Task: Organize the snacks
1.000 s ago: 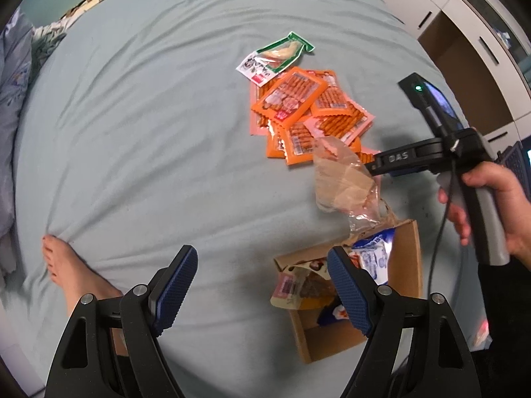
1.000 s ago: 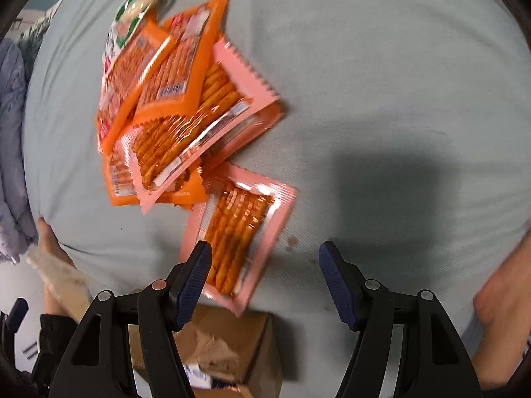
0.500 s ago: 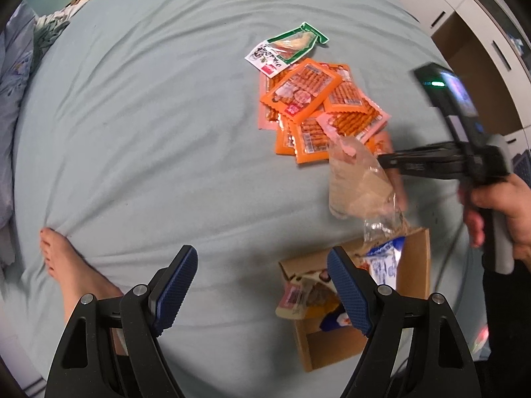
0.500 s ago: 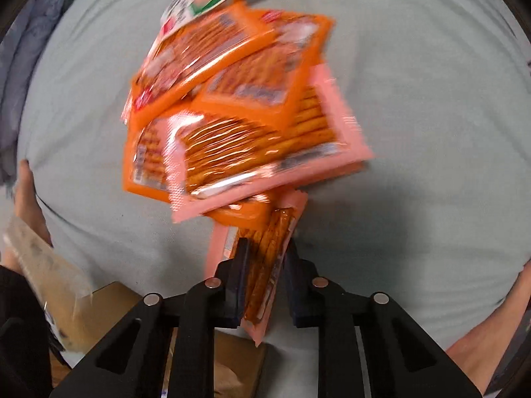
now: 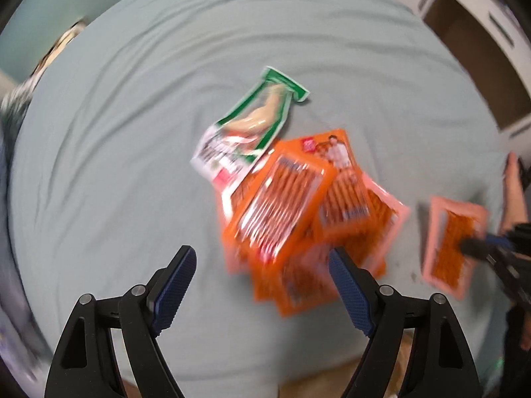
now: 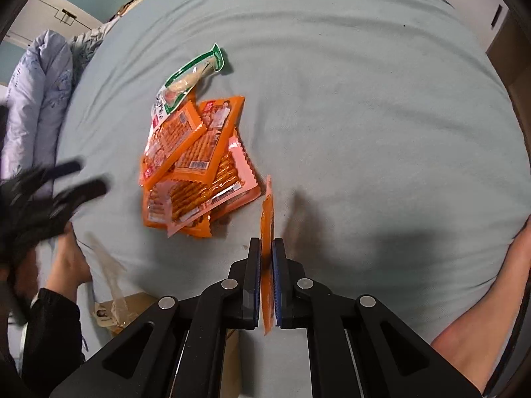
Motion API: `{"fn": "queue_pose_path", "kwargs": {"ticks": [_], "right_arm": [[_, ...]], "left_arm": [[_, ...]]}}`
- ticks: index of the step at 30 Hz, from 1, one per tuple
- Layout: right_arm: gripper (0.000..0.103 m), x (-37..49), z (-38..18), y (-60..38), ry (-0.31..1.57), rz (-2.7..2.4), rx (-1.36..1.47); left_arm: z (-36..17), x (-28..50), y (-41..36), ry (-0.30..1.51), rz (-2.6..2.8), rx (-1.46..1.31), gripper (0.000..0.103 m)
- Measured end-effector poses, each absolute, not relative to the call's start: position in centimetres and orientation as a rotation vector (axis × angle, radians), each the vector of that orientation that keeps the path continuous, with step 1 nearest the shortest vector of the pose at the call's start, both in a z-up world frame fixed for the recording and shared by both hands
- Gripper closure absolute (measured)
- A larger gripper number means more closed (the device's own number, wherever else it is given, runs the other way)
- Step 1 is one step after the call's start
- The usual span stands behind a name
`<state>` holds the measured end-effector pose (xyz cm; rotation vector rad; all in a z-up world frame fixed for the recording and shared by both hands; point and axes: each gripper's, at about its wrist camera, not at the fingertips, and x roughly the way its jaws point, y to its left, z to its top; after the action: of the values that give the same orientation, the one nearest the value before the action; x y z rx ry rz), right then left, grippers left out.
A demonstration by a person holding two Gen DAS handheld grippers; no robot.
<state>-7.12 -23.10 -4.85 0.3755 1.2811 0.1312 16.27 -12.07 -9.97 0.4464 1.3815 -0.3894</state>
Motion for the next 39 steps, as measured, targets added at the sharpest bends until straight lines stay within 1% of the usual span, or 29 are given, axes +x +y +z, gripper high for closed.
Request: {"fn": "queue_pose_path", "kwargs": {"ticks": [4,5,6,7,8,9,10,11,12,16,19,21,24,26,28,30,33,34,36,37,39], "right_arm": [[0.099,-7.5,-5.5,-23.6,1.291,0.177,0.425],[0.099,-7.6,-5.4,-23.6,1.294,0.186,0.429],[0.099,-7.9,-5.4,-23.8,1.297,0.200,0.432],[0.099,-8.0,-5.4,-23.7,1.299,0.209,0.435],[0.099,-8.0,-5.4,-23.7,1.300,0.218,0.439],[0.099,-8.0,-5.4,-23.5,1.300,0.229,0.442],[0.099,-8.0,-5.3,-23.5,1.298,0.237,0.441],[0.099,-8.0,-5.2,-23.5,1.295,0.241,0.438],[0.099,-8.1,-5.1,-23.5,1.289,0.248,0.431],[0.099,-8.3,-5.0,-23.6,1.282,0.253,0.436],[0.099,-8.7,-4.6,-23.9,1.271,0.243,0.429],[0.099,-8.9,-4.2,-24.1,1.259,0.238,0.431],[0.099,-9.2,-3.5,-24.2,1.243,0.232,0.432],[0.099,-9.4,-3.2,-24.2,1.236,0.226,0.428],[0.099,-9.7,-2.9,-24.0,1.233,0.223,0.419],[0.099,-10.1,-2.5,-23.6,1.233,0.215,0.400],[0.099,-10.5,-1.3,-23.1,1.228,0.216,0.386],[0.099,-10.7,-0.7,-22.9,1.219,0.221,0.379],[0.099,-11.5,1.2,-22.7,1.190,0.221,0.372],[0.099,-11.8,1.9,-22.7,1.181,0.226,0.376],[0.099,-13.0,4.0,-22.4,1.155,0.242,0.378]], "left_arm": [[-14.0,17.2,-14.9,1.391,-0.419,0.582,0.020],[-14.9,17.3,-15.1,1.403,-0.420,0.602,0.023],[-15.6,17.5,-15.1,1.422,-0.434,0.591,0.043],[-15.8,17.7,-15.0,1.437,-0.441,0.561,0.056],[-15.7,18.1,-14.9,1.437,-0.413,0.556,0.072],[-15.7,18.5,-14.7,1.448,-0.363,0.565,0.079],[-15.6,18.8,-14.4,1.472,-0.350,0.549,0.080],[-15.4,19.0,-14.2,1.495,-0.343,0.524,0.086],[-14.8,19.1,-13.9,1.502,-0.333,0.501,0.097],[-11.0,18.3,-12.5,1.495,-0.337,0.448,0.098],[-6.3,16.5,-11.3,1.452,-0.361,0.433,0.098],[-2.1,14.2,-10.0,1.427,-0.410,0.395,0.098],[2.2,9.3,-8.4,1.419,-0.512,0.360,0.097],[3.5,6.2,-8.3,1.424,-0.573,0.358,0.097],[3.5,2.5,-8.3,1.448,-0.623,0.353,0.094],[2.2,-0.4,-9.0,1.478,-0.637,0.351,0.090],[-0.5,-2.8,-9.0,1.517,-0.643,0.366,0.090],[-1.5,-3.1,-9.0,1.536,-0.636,0.382,0.087],[-2.4,-3.2,-8.9,1.564,-0.617,0.410,0.071],[-1.9,-3.5,-8.4,1.551,-0.604,0.402,0.067],[-1.0,-3.0,-7.2,1.496,-0.580,0.387,0.048]]}}
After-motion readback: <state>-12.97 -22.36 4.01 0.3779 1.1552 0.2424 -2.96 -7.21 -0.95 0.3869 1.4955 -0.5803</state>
